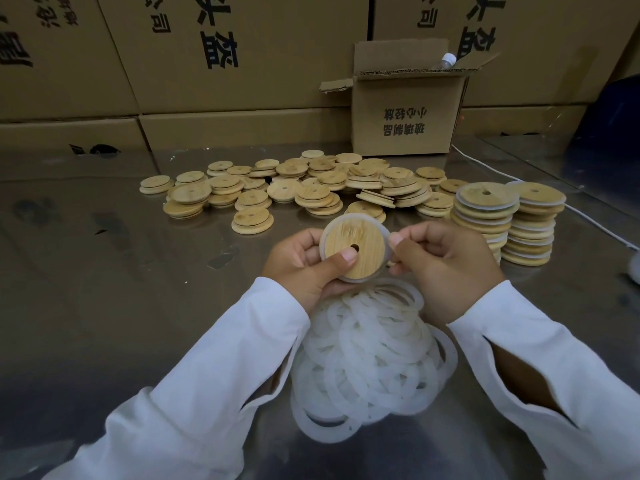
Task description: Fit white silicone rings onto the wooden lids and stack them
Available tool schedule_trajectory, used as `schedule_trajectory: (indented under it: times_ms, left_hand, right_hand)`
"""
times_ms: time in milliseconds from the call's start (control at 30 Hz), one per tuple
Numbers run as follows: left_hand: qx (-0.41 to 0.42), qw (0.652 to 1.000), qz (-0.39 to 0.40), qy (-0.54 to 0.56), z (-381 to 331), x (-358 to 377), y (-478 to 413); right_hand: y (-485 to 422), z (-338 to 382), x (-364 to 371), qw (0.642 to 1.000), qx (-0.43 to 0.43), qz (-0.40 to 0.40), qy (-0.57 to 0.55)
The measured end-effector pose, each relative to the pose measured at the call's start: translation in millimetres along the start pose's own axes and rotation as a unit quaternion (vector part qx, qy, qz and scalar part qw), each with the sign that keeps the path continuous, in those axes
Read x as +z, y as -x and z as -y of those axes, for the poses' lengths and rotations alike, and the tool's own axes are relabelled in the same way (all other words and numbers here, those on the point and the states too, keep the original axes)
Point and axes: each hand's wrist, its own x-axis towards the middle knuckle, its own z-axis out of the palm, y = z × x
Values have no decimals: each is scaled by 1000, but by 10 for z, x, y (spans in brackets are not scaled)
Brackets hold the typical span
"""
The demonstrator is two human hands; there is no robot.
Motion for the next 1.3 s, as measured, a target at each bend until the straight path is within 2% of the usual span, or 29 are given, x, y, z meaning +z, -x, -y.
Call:
schedule_trajectory:
  times_ms: [133, 367, 600, 800, 1300]
  left_hand:
    - [28, 999, -13, -15, 5, 3, 1]
    - [23, 999, -12, -22, -3, -12, -1]
    - [-11, 999, 26, 40, -7, -6, 1]
    - [-6, 1000, 6, 20, 5, -6, -6]
    - [-1, 999, 26, -23, -3, -20, -14]
  right_hand:
    - [0, 1, 16, 999, 17, 9, -27]
    - [10, 21, -10, 1000, 14, 14, -18]
    - [18, 62, -37, 1000, -1, 12, -5]
    - [18, 64, -31, 1000, 11, 17, -9]
    - [18, 48, -43, 1000, 17, 17, -6]
